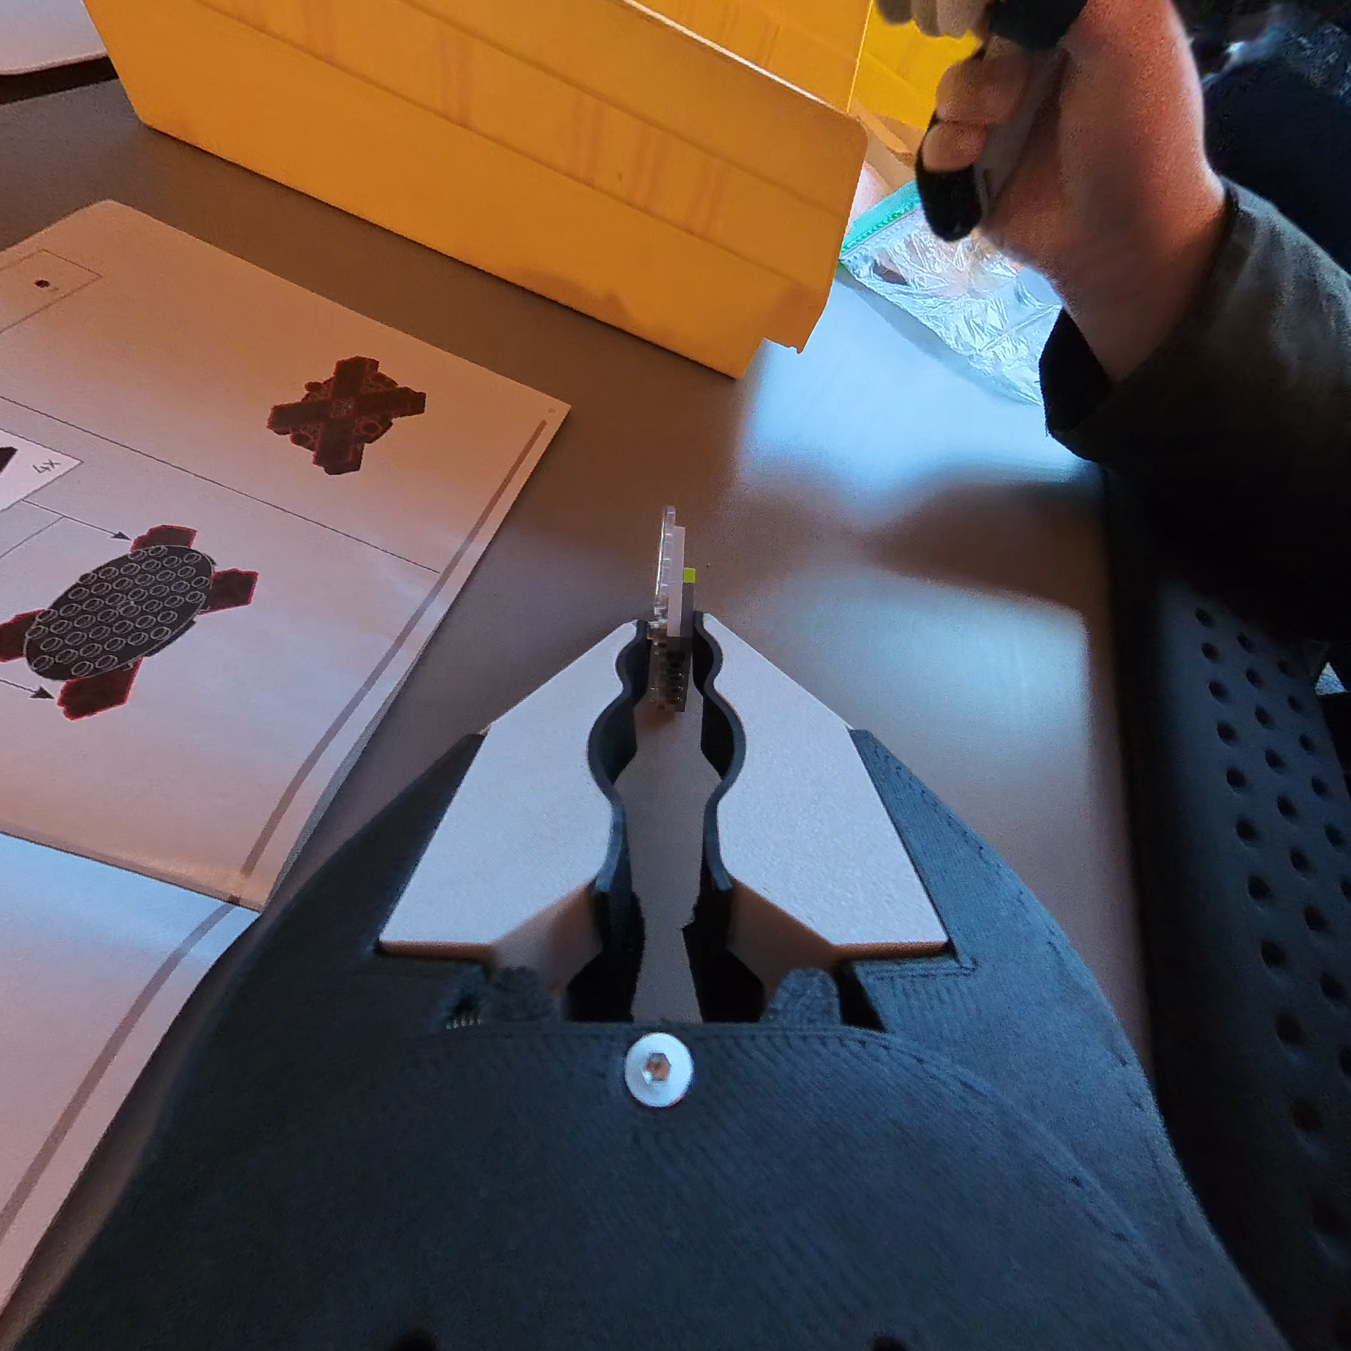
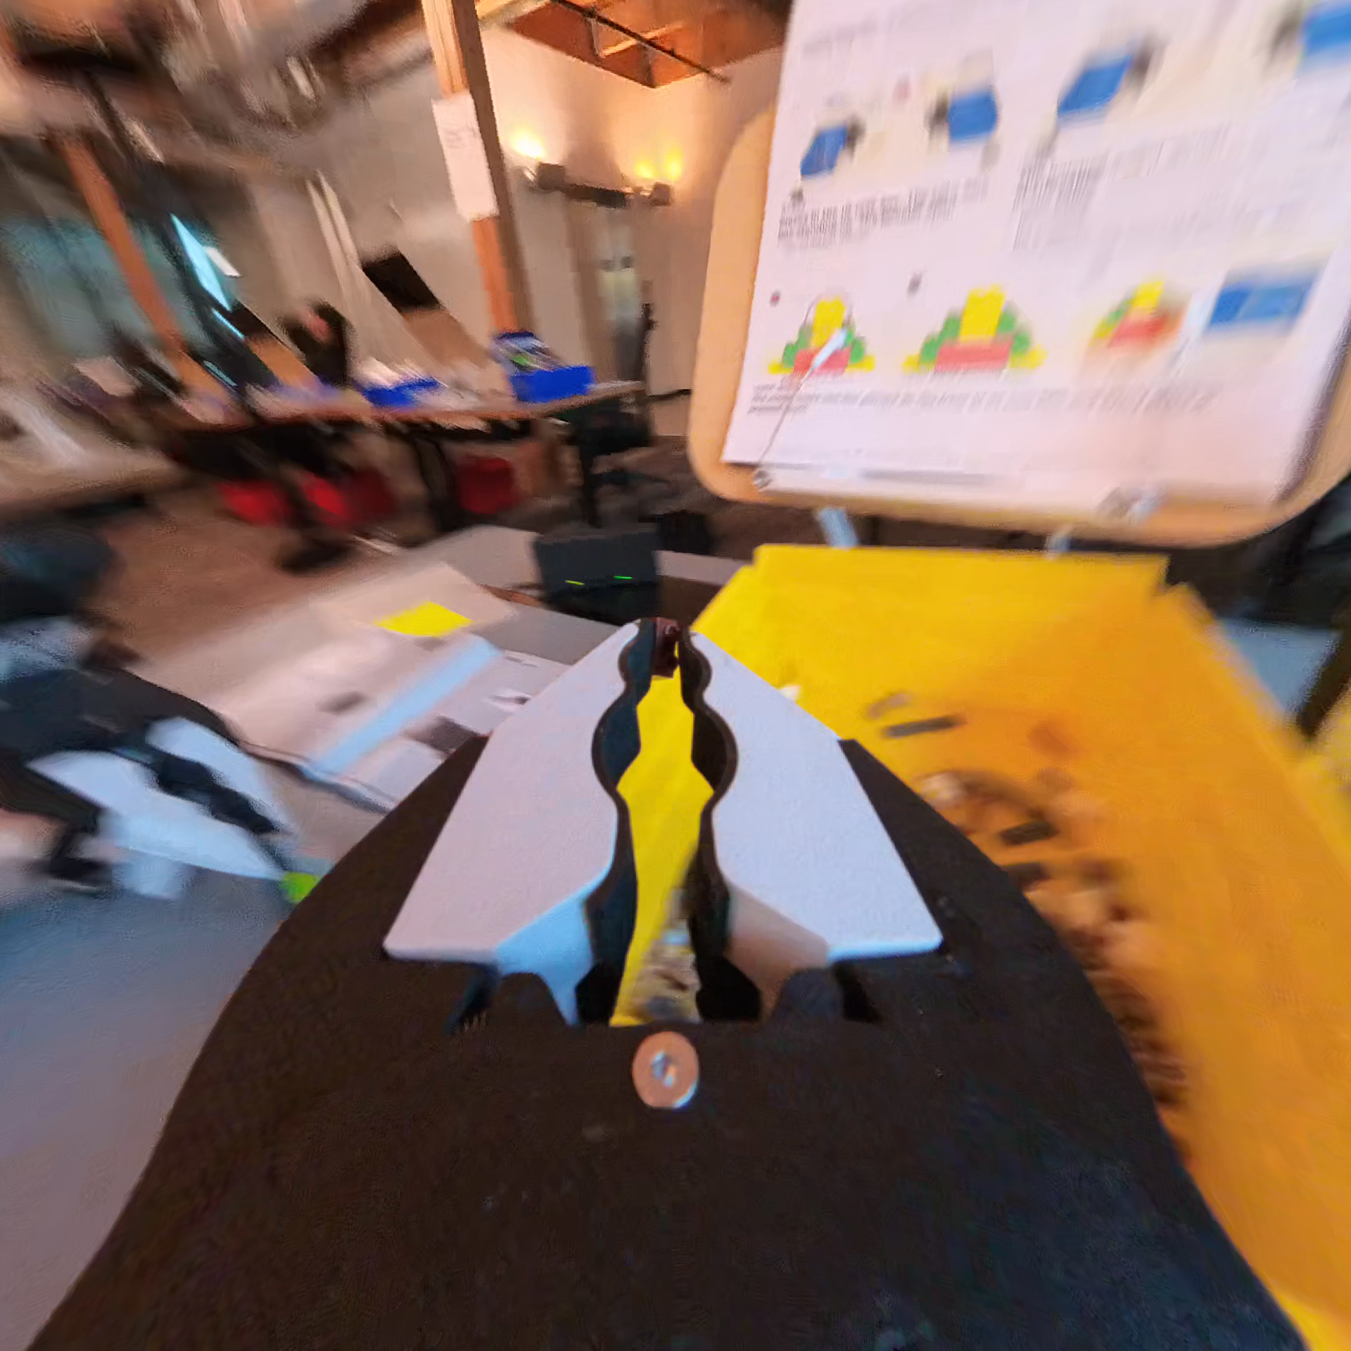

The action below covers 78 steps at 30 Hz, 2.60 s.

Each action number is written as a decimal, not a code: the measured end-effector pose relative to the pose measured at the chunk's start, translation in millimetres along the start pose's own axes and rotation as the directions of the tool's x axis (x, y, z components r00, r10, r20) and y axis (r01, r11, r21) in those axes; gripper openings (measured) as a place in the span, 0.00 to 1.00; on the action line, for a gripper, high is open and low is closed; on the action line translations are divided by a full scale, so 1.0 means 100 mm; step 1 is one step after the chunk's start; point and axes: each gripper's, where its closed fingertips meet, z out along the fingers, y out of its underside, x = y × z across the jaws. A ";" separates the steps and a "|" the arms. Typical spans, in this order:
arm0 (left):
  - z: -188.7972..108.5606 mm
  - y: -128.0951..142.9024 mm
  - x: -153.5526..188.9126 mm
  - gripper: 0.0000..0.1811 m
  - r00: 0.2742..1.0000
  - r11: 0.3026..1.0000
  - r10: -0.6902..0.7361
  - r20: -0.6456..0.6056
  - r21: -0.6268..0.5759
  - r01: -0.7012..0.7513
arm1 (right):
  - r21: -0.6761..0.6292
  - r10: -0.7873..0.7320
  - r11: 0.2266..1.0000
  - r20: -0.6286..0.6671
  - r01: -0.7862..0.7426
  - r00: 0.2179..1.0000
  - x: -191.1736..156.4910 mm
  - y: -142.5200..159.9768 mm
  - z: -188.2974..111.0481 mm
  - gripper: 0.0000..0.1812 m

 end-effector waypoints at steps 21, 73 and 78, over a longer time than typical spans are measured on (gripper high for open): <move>0.00 0.01 0.01 0.05 0.999 1.000 -0.029 -0.030 -0.004 0.029 | -0.379 0.351 0.406 0.905 -0.832 -0.240 -0.40 -0.98 -0.93 0.02; 0.02 0.12 0.15 0.05 0.652 0.739 -0.667 -0.361 -0.202 0.643 | 0.044 -0.690 0.400 0.672 0.915 0.269 -1.90 1.72 0.06 0.22; -0.01 0.09 0.14 0.05 0.603 0.705 -0.695 -0.393 -0.207 0.678 | 0.038 -0.645 0.484 0.691 0.874 0.326 -1.96 1.63 0.01 0.25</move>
